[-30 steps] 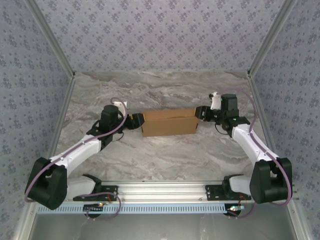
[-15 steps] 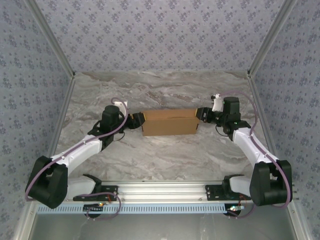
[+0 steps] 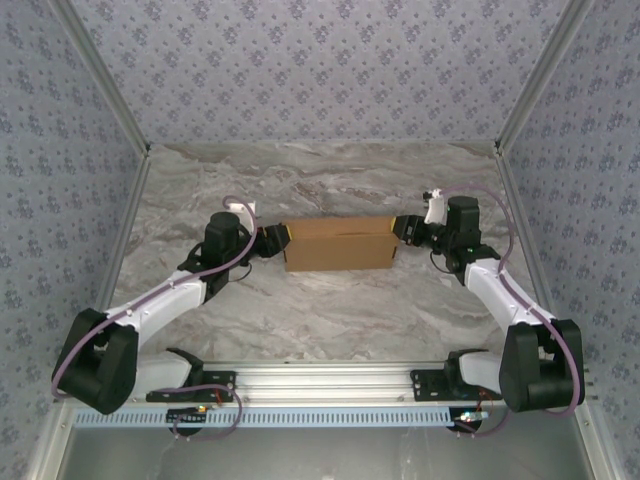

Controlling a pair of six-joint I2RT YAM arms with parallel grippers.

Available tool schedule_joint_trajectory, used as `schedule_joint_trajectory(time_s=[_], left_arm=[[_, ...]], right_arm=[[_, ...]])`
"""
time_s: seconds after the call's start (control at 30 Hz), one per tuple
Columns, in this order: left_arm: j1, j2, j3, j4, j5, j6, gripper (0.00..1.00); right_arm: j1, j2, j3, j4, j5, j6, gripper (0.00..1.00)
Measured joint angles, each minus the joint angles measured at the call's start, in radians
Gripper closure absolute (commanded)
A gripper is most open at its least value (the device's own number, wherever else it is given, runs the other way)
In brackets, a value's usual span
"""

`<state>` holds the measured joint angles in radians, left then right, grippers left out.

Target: Fold the paper box

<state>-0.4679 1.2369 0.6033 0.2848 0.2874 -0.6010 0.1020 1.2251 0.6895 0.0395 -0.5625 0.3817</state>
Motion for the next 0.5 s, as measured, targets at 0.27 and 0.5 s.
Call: schedule_joint_trajectory(time_s=[0.27, 0.5], left_arm=[[-0.006, -0.008, 0.002, -0.018, -0.007, 0.0, 0.53], [-0.006, -0.003, -0.021, 0.034, -0.003, -0.011, 0.56]], right_arm=[[0.0, -0.007, 0.002, -0.022, 0.001, 0.003, 0.73], [-0.008, -0.007, -0.036, 0.05, -0.013, 0.02, 0.76]])
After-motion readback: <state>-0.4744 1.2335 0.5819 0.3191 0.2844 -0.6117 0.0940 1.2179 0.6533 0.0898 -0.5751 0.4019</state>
